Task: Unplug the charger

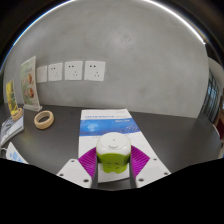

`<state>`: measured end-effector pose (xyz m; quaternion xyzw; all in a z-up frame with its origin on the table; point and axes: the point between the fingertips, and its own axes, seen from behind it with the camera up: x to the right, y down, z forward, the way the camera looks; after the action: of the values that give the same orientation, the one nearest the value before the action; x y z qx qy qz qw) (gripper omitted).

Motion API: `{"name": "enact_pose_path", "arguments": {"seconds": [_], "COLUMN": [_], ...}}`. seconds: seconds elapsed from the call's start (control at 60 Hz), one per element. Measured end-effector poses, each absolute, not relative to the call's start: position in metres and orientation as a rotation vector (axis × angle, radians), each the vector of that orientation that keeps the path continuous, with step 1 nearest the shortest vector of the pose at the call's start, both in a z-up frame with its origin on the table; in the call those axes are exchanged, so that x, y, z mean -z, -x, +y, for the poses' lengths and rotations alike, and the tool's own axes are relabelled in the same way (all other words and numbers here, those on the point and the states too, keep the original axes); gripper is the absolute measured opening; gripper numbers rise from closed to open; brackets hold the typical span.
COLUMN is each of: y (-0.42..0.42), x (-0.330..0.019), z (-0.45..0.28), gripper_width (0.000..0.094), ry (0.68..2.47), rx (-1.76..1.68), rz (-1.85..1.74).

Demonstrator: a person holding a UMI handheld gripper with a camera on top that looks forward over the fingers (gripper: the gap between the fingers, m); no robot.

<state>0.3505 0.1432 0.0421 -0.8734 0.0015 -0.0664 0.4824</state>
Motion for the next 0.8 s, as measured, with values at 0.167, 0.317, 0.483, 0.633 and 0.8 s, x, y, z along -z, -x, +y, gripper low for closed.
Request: {"name": "enact_pose_path", "arguments": {"seconds": [0.167,0.317,0.483,0.633,0.8], "y": [-0.352,-0.349,-0.342,-0.332,-0.283], "x": [-0.041,-0.038,-0.045,-0.066,-0.083], "z": [0.172,0.176,0.154,0.109,0.027], "gripper_width": [0.0501,0.0865,0.0837,0.0841,0.0837], "ry": [2.125,2.114,2.115,2.076,2.069], "rx": [0.086,0.026,-0.005,0.048,0.053], "rz": [-0.067,-0.051,-0.045,-0.021,0.029]}}
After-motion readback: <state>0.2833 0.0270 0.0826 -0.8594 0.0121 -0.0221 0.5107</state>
